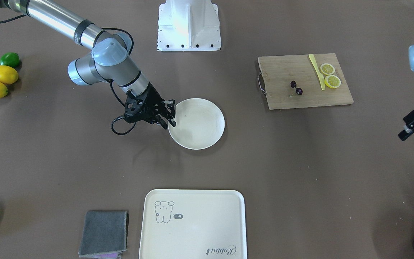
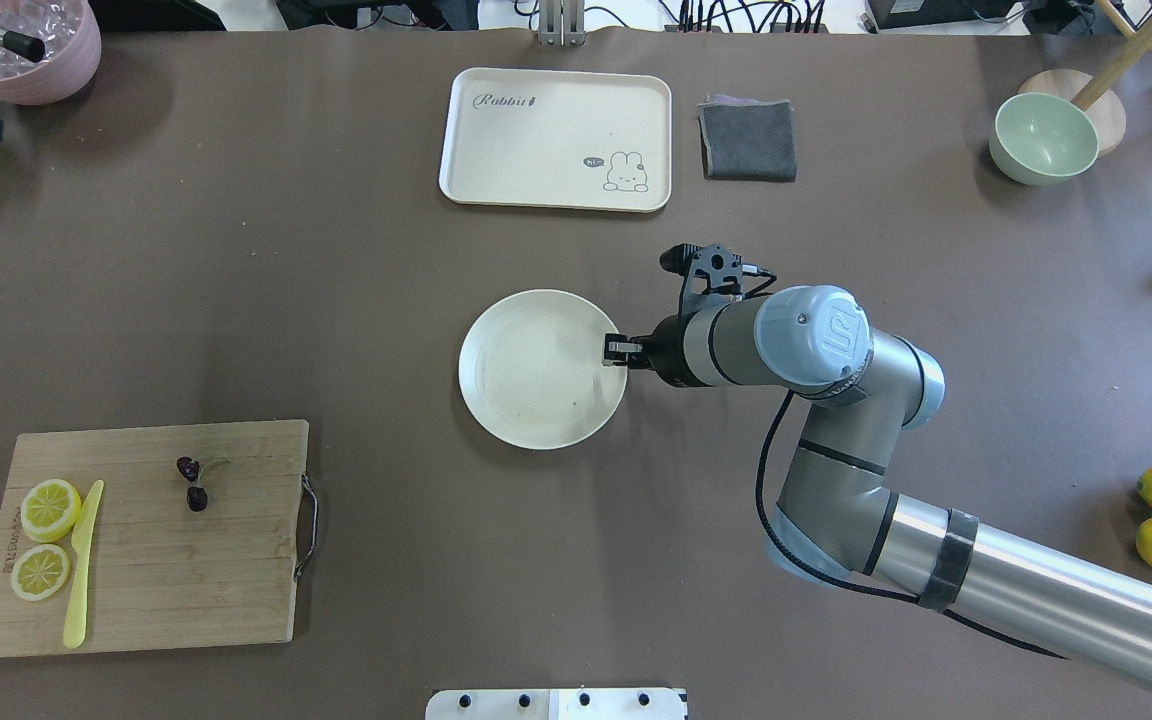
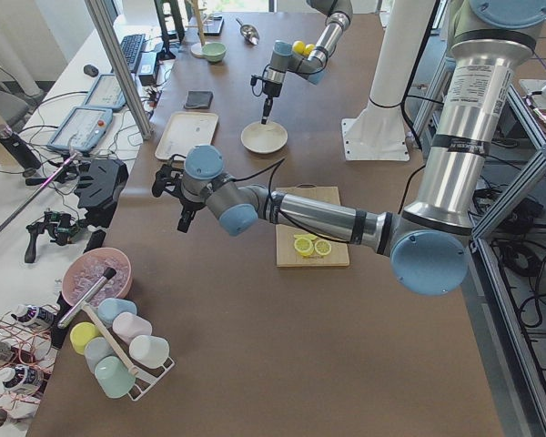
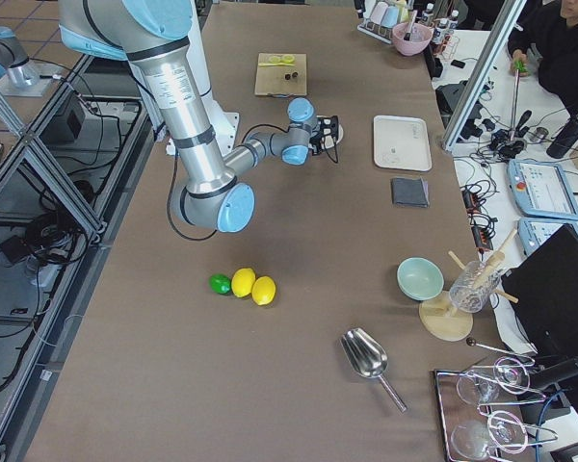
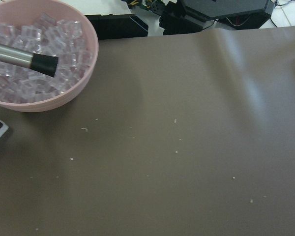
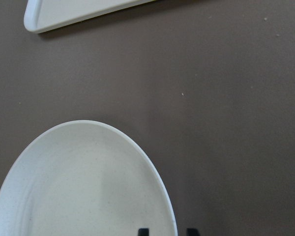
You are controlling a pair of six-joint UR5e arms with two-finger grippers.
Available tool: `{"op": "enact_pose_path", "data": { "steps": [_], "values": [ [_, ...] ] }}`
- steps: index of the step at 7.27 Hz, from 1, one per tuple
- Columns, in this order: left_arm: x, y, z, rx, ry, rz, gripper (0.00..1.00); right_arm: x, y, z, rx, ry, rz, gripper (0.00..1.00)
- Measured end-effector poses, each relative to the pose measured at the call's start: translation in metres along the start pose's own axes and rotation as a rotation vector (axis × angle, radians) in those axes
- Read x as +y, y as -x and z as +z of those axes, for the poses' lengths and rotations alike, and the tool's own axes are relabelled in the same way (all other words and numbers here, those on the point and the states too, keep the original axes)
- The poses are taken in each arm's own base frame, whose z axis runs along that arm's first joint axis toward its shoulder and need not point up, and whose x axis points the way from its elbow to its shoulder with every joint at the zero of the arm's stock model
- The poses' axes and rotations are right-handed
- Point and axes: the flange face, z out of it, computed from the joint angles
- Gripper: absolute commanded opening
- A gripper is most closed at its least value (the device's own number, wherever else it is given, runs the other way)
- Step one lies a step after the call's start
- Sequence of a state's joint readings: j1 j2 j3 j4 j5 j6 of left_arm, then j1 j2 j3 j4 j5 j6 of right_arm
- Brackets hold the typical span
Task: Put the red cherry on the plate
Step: 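Drag the white plate toward the table center with the right gripper, then release the plate and raise the right gripper while the left arm reaches out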
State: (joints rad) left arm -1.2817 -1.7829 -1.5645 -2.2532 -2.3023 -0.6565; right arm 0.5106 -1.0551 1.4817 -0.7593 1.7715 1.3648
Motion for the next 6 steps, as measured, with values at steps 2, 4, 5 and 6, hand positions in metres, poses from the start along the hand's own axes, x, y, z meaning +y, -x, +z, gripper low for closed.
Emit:
{"op": "enact_pose_path", "data": {
  "steps": [2, 4, 5, 6],
  "values": [
    [0.019, -0.092, 0.037, 0.04, 0.009, -0.052, 0.97, -0.017, -0.001, -0.013, -0.002, -0.017, 0.01, 0.99],
    [0.067, -0.18, 0.069, 0.039, -0.016, -0.105, 0.97, -0.06, -0.013, -0.043, 0.021, -0.007, 0.04, 0.99],
    [0.097, -0.202, 0.077, 0.008, -0.017, -0.11, 0.97, -0.085, -0.025, -0.06, 0.037, 0.003, 0.055, 0.99],
    [0.13, -0.221, 0.079, -0.052, -0.008, -0.106, 0.97, -0.111, -0.048, -0.08, 0.053, 0.011, 0.052, 0.99]
  ]
}}
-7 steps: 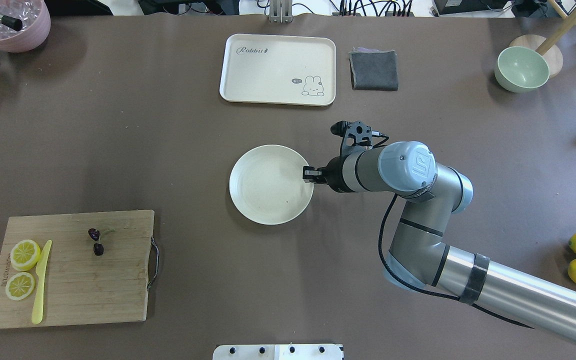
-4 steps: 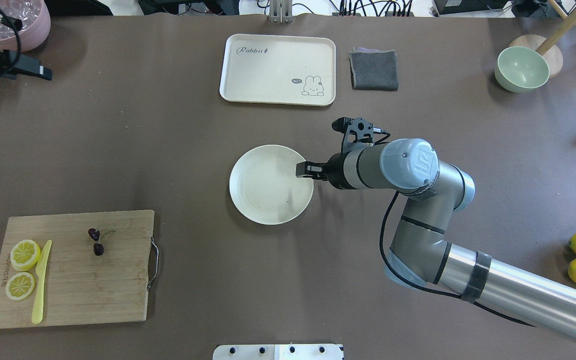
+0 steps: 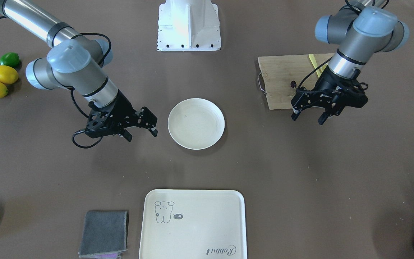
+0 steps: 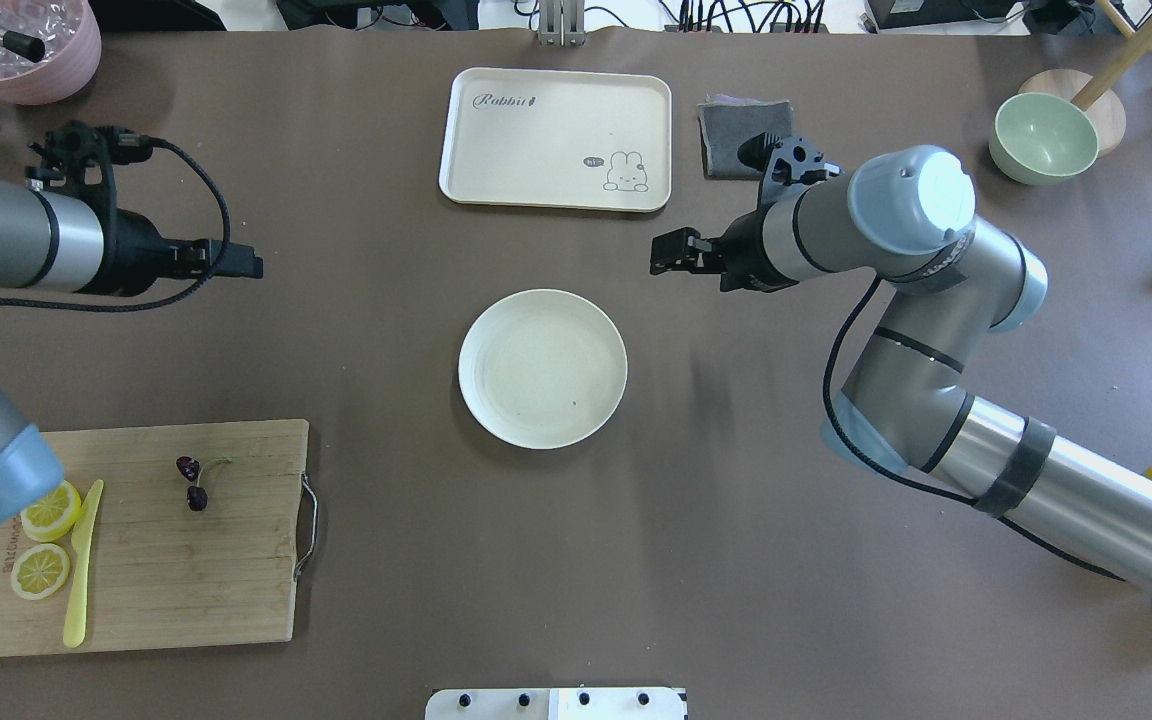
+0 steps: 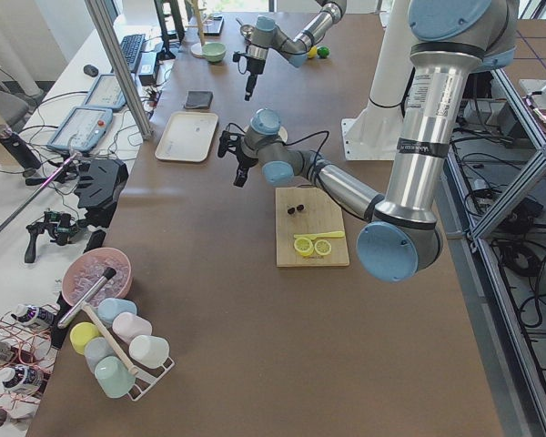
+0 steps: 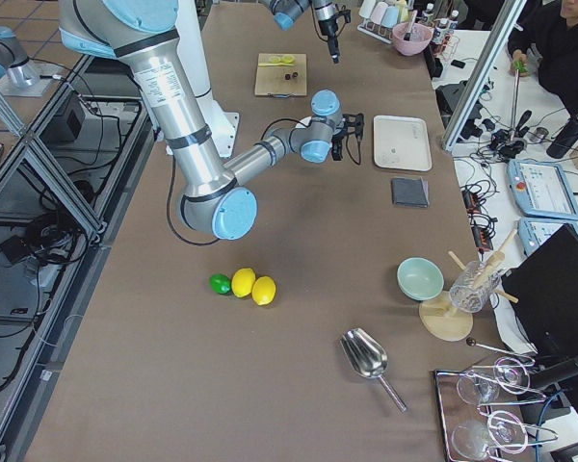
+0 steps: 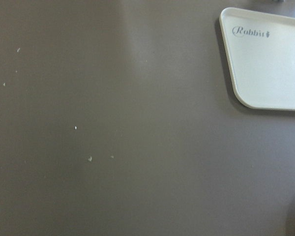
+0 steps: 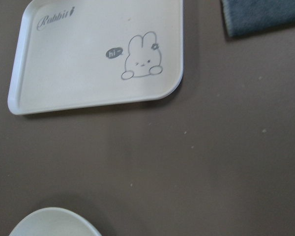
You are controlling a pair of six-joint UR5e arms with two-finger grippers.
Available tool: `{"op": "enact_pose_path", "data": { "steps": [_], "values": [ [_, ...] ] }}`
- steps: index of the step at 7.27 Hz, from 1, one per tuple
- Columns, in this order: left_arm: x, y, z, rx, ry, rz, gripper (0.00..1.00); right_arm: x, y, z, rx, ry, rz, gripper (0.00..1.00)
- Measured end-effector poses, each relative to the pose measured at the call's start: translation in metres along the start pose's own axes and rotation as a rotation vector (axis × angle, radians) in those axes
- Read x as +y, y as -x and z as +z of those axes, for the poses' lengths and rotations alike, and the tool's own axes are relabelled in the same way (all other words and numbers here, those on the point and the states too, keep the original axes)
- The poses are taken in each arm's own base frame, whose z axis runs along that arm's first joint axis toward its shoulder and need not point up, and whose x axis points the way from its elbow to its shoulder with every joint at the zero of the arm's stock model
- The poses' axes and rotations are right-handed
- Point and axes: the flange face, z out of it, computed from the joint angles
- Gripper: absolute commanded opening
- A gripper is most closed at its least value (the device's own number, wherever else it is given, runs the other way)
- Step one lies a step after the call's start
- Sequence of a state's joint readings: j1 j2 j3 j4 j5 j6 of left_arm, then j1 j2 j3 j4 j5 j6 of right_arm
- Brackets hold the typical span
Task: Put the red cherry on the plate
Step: 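Release the plate and raise the right gripper while the left arm reaches out, then lower the left gripper onto the dark red cherry and grasp it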
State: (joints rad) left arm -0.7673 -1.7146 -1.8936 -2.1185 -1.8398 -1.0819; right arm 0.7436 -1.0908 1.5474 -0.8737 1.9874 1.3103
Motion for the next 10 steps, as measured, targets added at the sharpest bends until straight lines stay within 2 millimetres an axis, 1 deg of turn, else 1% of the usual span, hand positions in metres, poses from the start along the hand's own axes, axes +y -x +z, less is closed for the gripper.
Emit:
{"op": "enact_pose_path", "data": {
  "steps": [1, 2, 3, 4, 6, 7, 8, 9, 10],
  "values": [
    [0.03, -0.011, -0.003, -0.063, 0.008, -0.002, 0.97, -0.023, -0.024, -0.018, 0.013, 0.006, -0.015, 0.99],
    [0.058, -0.017, -0.003, -0.117, 0.015, -0.014, 0.97, -0.042, -0.048, -0.034, 0.024, 0.01, -0.03, 0.99],
    [0.081, -0.014, 0.002, -0.158, 0.021, -0.025, 0.97, -0.054, -0.064, -0.045, 0.032, 0.01, -0.039, 0.99],
    [0.101, -0.004, 0.006, -0.19, 0.035, -0.034, 0.97, -0.06, -0.071, -0.05, 0.037, 0.008, -0.044, 0.99],
    [0.131, 0.018, 0.01, -0.207, 0.064, -0.032, 0.96, -0.064, -0.075, -0.052, 0.04, 0.004, -0.045, 0.99],
    [0.147, 0.024, 0.012, -0.198, 0.082, -0.032, 0.84, -0.064, -0.075, -0.052, 0.042, 0.001, -0.045, 0.99],
    [0.161, 0.024, 0.014, -0.192, 0.099, -0.037, 0.63, -0.065, -0.077, -0.051, 0.045, -0.001, -0.044, 0.99],
    [0.168, 0.024, 0.016, -0.19, 0.11, -0.042, 0.56, -0.065, -0.078, -0.05, 0.048, -0.002, -0.044, 0.99],
    [0.172, 0.023, 0.018, -0.189, 0.115, -0.048, 0.56, -0.065, -0.079, -0.048, 0.049, 0.0, -0.044, 0.99]
  ]
}}
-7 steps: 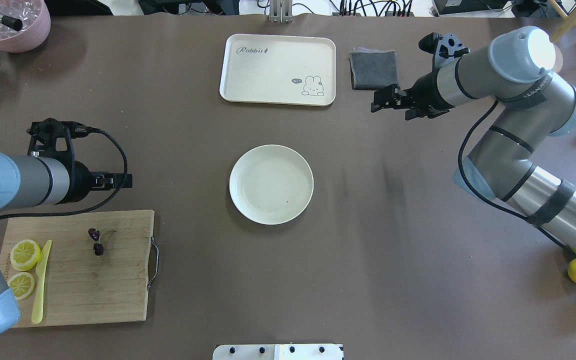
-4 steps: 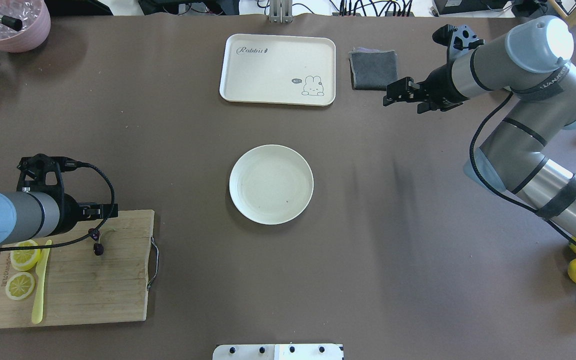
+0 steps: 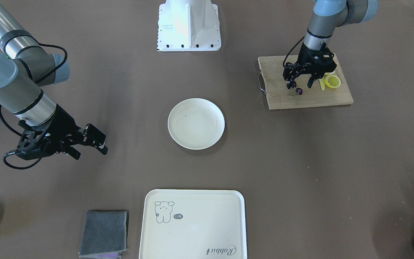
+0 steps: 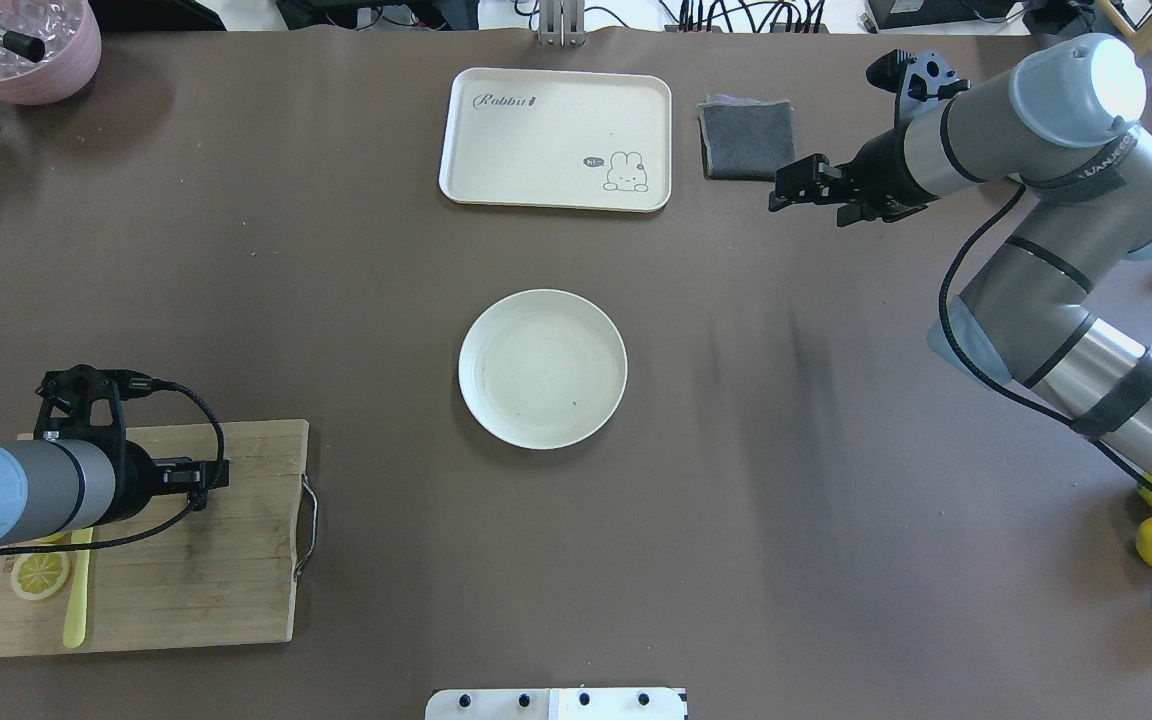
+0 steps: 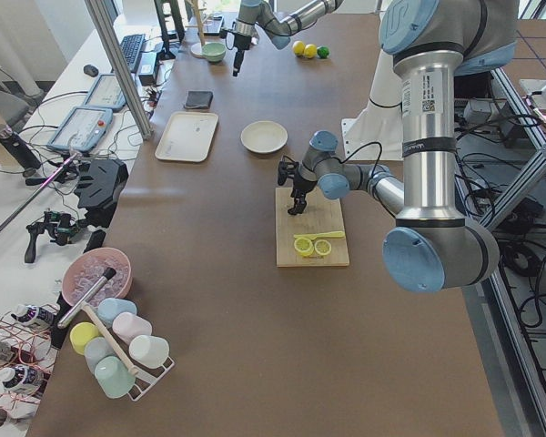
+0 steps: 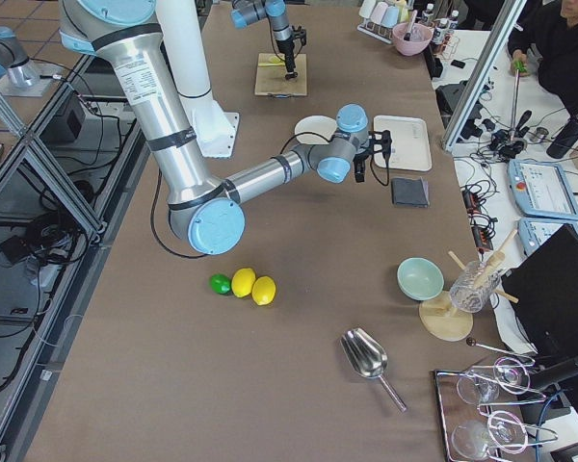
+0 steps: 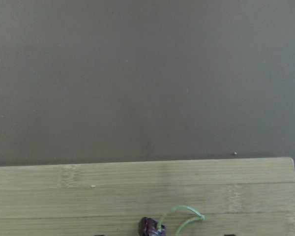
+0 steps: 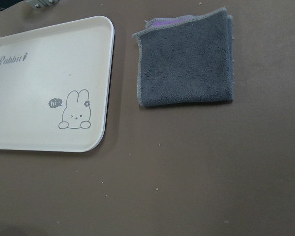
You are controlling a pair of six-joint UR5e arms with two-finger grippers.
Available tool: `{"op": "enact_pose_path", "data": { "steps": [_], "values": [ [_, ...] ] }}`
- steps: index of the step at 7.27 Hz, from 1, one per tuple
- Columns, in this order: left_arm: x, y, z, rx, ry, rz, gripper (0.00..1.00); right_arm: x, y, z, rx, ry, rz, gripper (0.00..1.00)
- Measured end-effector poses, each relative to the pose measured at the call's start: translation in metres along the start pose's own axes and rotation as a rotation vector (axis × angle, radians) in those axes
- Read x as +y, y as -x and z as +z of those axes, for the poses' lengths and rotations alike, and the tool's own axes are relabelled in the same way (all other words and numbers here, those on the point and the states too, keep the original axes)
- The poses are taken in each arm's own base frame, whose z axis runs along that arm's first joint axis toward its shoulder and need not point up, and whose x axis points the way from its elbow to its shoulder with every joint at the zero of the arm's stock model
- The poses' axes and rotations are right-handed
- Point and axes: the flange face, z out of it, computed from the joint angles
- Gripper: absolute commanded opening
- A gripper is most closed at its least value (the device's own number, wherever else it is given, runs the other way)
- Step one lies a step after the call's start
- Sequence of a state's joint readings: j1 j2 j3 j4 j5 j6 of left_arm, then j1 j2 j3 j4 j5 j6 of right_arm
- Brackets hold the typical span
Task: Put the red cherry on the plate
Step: 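Lower the left gripper onto the dark red cherry and grasp it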
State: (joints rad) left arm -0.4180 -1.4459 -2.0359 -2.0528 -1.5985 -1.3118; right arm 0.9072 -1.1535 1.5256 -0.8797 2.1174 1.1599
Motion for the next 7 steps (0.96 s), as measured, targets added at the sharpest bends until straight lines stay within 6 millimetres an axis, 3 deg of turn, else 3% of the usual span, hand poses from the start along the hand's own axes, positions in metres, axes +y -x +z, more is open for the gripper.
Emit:
{"op": "enact_pose_path", "data": {
  "steps": [6, 7],
  "values": [
    [0.012, -0.006, 0.004, 0.005, 0.021, 0.011, 0.55, 0.005, -0.01, 0.001, 0.008, 0.003, 0.005, 0.99],
    [0.014, -0.006, 0.005, 0.004, 0.024, 0.014, 0.48, 0.006, -0.012, 0.0, 0.009, 0.002, 0.006, 0.99]
  ]
}}
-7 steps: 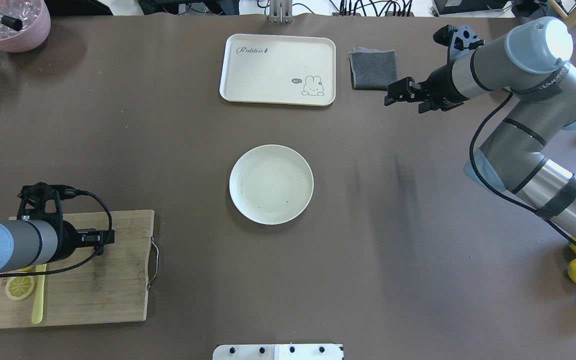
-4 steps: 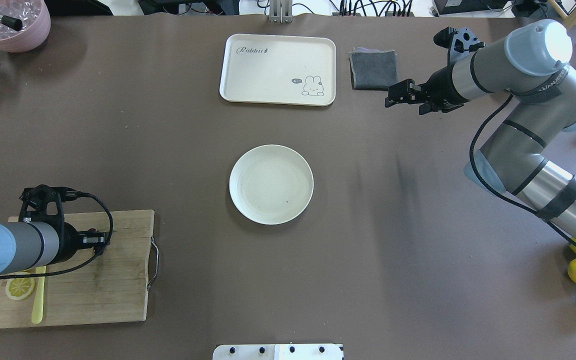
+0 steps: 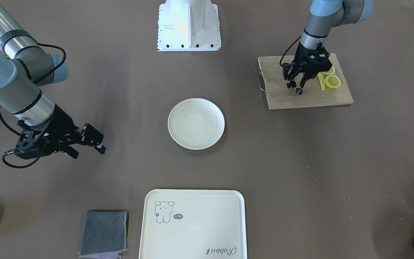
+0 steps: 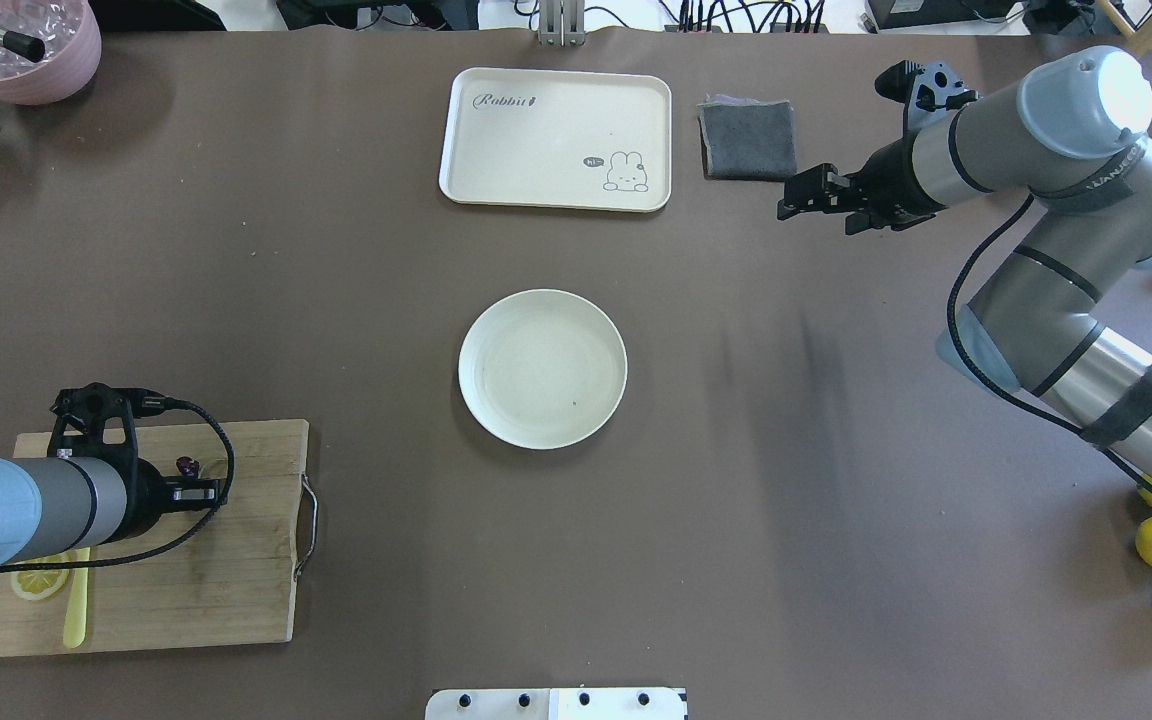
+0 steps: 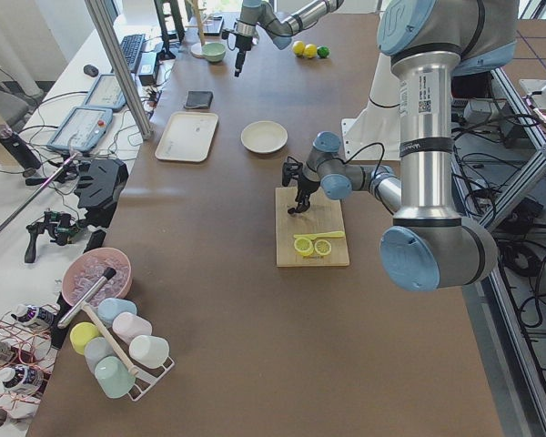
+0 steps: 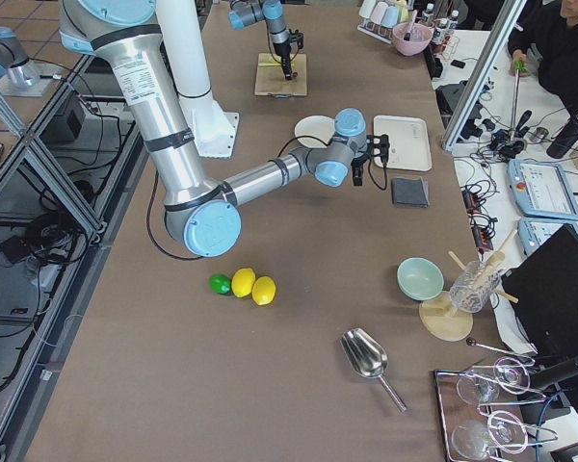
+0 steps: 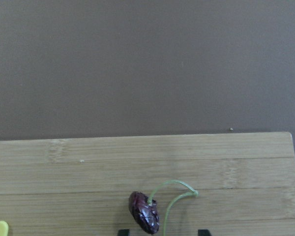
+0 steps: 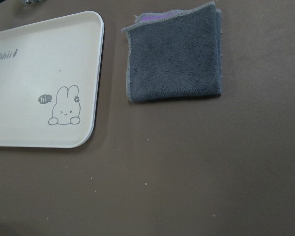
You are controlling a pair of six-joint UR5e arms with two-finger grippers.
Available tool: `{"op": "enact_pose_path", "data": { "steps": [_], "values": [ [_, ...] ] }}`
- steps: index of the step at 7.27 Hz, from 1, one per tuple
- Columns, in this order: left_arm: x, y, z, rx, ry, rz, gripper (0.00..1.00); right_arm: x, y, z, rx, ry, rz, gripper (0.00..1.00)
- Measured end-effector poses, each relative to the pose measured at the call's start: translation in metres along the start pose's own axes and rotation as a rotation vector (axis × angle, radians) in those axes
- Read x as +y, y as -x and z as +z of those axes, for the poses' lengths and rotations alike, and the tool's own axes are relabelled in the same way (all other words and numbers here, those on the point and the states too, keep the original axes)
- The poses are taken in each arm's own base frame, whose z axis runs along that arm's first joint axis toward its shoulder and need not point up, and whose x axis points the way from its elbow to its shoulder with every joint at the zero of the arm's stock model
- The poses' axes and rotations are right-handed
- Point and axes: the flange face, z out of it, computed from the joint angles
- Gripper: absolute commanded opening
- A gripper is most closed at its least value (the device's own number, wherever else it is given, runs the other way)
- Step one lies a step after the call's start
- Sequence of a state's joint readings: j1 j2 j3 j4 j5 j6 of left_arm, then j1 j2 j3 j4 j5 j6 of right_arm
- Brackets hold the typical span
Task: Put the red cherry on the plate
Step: 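Lower the left gripper onto the dark red cherry and grasp it, then lift the cherry with the left gripper and carry it toward the plate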
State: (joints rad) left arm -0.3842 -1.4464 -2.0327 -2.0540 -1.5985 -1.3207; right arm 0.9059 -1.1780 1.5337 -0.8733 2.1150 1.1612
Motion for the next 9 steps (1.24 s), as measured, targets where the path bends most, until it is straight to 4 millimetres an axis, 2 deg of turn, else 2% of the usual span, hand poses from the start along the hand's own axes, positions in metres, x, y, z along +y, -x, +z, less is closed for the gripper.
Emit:
{"op": "enact_pose_path", "data": {
  "steps": [2, 3, 4, 7, 9],
  "values": [
    [0.003, 0.001, 0.001, -0.004, 0.005, 0.003, 0.22, 0.001, -0.003, 0.0, 0.002, 0.0, 0.003, 0.99],
    [0.004, 0.001, 0.002, -0.006, 0.008, 0.006, 0.04, 0.001, -0.005, 0.0, 0.004, 0.001, 0.004, 0.99],
    [0.006, 0.001, 0.002, -0.006, 0.011, 0.007, 0.0, 0.002, -0.006, 0.0, 0.005, 0.001, 0.004, 0.99],
    [0.001, -0.001, -0.008, 0.01, 0.005, 0.002, 0.0, -0.001, -0.007, -0.003, 0.004, -0.001, 0.006, 0.99],
    [-0.027, 0.006, -0.025, 0.022, -0.043, -0.033, 0.0, -0.003, -0.007, -0.006, -0.001, 0.001, 0.007, 0.99]
  ]
}}
